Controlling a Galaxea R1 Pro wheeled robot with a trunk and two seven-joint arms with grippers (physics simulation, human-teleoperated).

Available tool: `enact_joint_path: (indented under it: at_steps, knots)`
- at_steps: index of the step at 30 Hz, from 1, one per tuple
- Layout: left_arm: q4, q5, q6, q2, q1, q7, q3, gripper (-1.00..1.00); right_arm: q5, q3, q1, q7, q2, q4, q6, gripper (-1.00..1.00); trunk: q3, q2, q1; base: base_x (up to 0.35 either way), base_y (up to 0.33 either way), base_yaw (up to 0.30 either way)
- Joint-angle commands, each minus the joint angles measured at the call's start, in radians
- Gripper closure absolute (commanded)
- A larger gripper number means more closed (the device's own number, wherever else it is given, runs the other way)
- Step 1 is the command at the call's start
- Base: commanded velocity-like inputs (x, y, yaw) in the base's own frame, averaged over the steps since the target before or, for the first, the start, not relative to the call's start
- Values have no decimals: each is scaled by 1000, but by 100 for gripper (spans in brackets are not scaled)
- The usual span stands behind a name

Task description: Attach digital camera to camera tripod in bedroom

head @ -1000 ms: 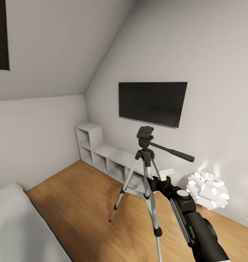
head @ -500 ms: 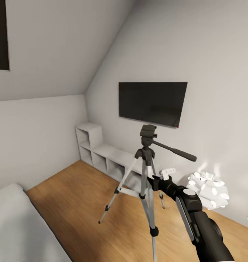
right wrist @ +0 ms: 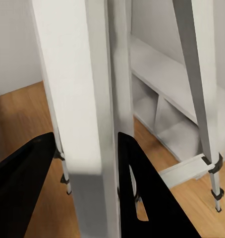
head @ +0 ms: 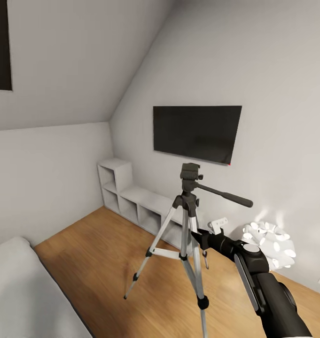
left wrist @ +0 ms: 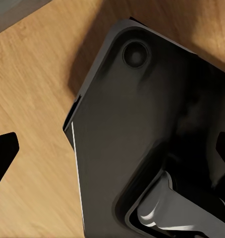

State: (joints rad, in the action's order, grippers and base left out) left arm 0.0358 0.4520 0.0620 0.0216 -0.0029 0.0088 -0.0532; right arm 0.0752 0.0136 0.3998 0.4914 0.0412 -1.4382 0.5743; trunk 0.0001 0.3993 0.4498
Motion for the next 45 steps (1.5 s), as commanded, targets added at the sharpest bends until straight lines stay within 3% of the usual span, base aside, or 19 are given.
enact_joint_path:
  at_steps: [1,14,24,45]
  knots:
    - [-1,-3,2,0,0,1,-5,-100,2,0,1,6,1,1,-2,100,0,1,0,0,0,0]
    - [-1,-4,2,0,0,2,-5,-100,34,3,1,7,9,8,-36,100,0,1,0,0,-4,0]
    - [-1,-4,2,0,0,2,-5,-100,61,5,1,4,8,10,-37,100,0,1,0,0,-229,0]
    - [-1,-3,2,0,0,2,-5,-100,56,8,1,8,4,16,-38,100,0,1,0,-43,-233,0]
